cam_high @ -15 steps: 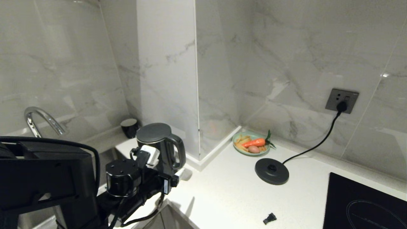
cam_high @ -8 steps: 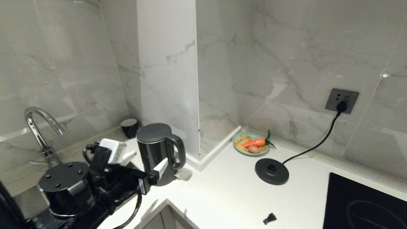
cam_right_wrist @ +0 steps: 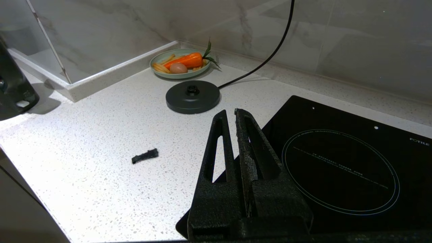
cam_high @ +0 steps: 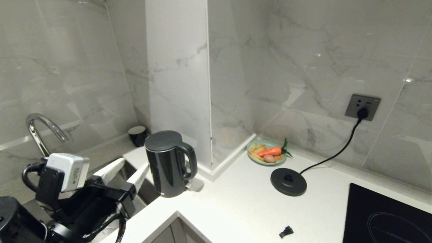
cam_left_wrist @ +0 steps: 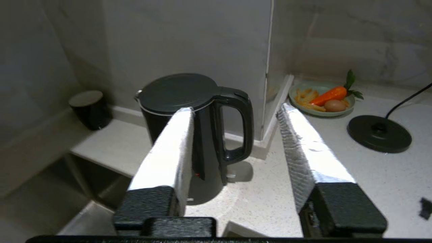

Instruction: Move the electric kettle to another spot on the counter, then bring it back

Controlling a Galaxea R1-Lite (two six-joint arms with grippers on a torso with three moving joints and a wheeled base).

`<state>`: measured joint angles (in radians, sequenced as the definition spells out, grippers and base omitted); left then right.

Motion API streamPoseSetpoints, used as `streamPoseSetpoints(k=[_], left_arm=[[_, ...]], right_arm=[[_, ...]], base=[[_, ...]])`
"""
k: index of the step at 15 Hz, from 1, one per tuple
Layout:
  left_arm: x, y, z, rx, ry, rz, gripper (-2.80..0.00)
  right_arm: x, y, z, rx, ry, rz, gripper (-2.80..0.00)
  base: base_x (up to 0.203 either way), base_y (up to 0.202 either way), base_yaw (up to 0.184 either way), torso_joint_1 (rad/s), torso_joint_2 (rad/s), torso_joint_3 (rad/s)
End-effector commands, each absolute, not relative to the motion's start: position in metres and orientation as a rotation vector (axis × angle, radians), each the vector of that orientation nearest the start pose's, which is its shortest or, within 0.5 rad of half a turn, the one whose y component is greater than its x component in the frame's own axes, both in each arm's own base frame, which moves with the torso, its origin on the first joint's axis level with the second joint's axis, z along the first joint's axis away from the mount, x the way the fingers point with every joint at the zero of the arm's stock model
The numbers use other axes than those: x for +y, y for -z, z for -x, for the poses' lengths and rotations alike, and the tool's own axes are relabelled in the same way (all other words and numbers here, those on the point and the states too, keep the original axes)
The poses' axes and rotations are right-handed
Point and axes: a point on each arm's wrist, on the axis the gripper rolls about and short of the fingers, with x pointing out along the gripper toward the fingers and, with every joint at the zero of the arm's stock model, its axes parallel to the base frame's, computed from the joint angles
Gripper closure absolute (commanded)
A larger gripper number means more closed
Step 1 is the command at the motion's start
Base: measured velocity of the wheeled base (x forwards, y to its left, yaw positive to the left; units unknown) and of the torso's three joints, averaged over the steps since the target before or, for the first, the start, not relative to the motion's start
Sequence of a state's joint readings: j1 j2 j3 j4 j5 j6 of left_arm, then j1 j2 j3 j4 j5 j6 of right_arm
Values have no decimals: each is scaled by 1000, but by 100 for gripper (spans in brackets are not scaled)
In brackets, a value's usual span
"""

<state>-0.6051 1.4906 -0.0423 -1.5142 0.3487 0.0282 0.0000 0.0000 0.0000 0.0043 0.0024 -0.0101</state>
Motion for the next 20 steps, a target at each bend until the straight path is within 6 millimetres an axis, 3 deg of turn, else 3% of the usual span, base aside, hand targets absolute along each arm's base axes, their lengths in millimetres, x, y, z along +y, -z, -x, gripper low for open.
streamPoseSetpoints(k=[1,6,10,12,15,20], left_arm=[[-78,-155,-129,-130,238,-23,0],[-33,-191,-87,-170,84,-48,0],[2,-208,-15,-69,-5,-96,0],[9,-207,15,-65,-136,-107,0],[4,-200,38,-81,-266,-125,0],[2,-165,39,-44,-149,-120,0]], right_arm=[[0,-75,23,5,-3,11,0],[0,-75,23,5,-3,9,0],[0,-75,23,5,-3,10,0],[0,-75,23,5,-3,9,0],[0,-75,23,5,-3,9,0],[0,-75,23,5,-3,11,0]], base=[[0,0,0,0,0,0],[0,0,0,0,0,0],[0,0,0,0,0,0],[0,0,0,0,0,0],[0,0,0,0,0,0],[0,0,0,0,0,0]])
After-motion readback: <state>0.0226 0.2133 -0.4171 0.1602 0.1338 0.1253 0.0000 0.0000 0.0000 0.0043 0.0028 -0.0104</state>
